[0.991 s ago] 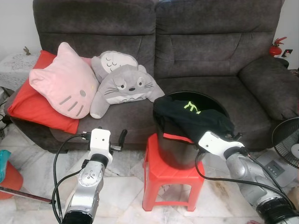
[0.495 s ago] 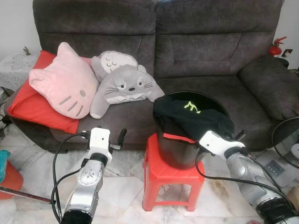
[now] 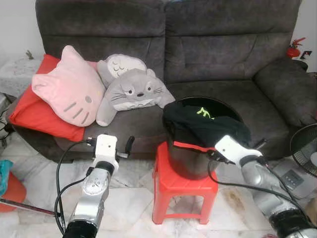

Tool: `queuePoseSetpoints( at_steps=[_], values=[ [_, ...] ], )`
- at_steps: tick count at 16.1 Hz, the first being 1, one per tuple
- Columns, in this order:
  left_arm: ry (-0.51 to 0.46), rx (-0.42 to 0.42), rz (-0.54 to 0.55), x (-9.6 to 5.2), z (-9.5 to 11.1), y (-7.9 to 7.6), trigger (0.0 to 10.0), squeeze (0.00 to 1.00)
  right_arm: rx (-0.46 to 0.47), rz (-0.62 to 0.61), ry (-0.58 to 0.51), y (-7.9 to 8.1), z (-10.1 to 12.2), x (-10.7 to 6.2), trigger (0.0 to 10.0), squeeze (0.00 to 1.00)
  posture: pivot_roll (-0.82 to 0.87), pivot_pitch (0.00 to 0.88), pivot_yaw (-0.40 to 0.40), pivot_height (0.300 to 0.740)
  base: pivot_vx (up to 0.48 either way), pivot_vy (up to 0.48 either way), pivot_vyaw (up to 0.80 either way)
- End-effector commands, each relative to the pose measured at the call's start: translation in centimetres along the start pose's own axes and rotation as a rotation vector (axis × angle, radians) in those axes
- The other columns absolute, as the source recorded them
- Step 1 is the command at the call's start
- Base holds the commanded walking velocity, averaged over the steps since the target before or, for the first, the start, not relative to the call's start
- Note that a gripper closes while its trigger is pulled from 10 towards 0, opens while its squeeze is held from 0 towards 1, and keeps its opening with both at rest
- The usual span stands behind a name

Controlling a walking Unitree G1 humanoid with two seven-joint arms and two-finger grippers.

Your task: Hang hanger

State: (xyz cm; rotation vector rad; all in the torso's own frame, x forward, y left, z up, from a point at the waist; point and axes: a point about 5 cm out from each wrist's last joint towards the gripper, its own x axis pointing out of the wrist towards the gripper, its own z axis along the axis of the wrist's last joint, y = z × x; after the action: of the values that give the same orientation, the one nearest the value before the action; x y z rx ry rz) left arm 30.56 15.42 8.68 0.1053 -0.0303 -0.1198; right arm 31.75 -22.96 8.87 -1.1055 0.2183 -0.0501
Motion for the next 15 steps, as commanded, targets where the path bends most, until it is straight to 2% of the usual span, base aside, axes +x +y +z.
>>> queuePoseSetpoints(
  at_steps=[1,3,4,5,7,8,9,10,12,15],
  values=[
    [-0.012,0.004,-0.007,0.1,0.1,0.0,10.0,0.00,0.039,-0.023,0.025,-0.6,-0.2,0.3,0.0,0.00,-0.07,0.000,0.042,0.740,0.000,0.000,0.00],
    [-0.012,0.003,-0.010,0.1,0.1,-0.1,10.0,0.00,0.112,-0.045,0.039,-1.6,-0.2,0.7,0.0,0.00,-0.07,0.000,0.044,0.740,0.000,0.000,0.00],
    [-0.014,0.003,-0.013,0.2,0.1,-0.1,10.0,0.00,0.184,-0.080,0.046,-2.8,0.0,1.0,0.2,0.00,-0.07,0.000,0.046,0.740,0.000,0.000,0.00],
    [-0.016,0.003,-0.014,0.2,0.2,-0.1,10.0,0.00,0.223,-0.112,0.042,-3.9,0.2,1.3,10.0,0.00,-0.07,0.000,0.047,0.740,0.000,0.000,0.00],
    [-0.019,0.004,-0.015,0.4,0.2,-0.1,10.0,0.00,0.267,-0.213,0.013,-7.0,0.8,1.8,10.0,0.00,-0.08,0.000,0.047,0.740,0.000,0.000,0.00],
    [-0.021,0.004,-0.016,0.4,0.2,-0.1,10.0,0.00,0.306,-0.322,-0.019,-9.9,1.4,2.0,10.0,0.00,-0.08,0.000,0.047,0.740,0.000,0.000,0.00],
    [-0.021,0.004,-0.017,0.4,0.2,-0.2,10.0,0.00,0.321,-0.358,-0.031,-11.0,1.7,2.1,10.0,0.00,-0.08,0.000,0.047,0.740,0.000,0.000,0.00],
    [-0.021,0.003,-0.020,0.4,0.2,-0.2,10.0,0.00,0.403,-0.418,-0.061,-12.8,2.3,2.1,10.0,0.00,-0.08,0.000,0.048,0.740,0.000,0.000,0.00],
    [-0.021,0.002,-0.023,0.4,0.1,-0.3,10.0,0.00,0.513,-0.484,-0.093,-14.8,2.9,2.2,10.0,0.00,-0.08,0.000,0.049,0.740,0.000,0.000,0.00],
    [-0.024,0.001,-0.027,0.5,0.1,-0.5,10.0,0.00,0.504,-0.565,-0.085,-16.9,2.7,2.2,10.0,0.00,-0.08,0.000,0.050,0.740,0.000,0.000,0.00]
  ],
)
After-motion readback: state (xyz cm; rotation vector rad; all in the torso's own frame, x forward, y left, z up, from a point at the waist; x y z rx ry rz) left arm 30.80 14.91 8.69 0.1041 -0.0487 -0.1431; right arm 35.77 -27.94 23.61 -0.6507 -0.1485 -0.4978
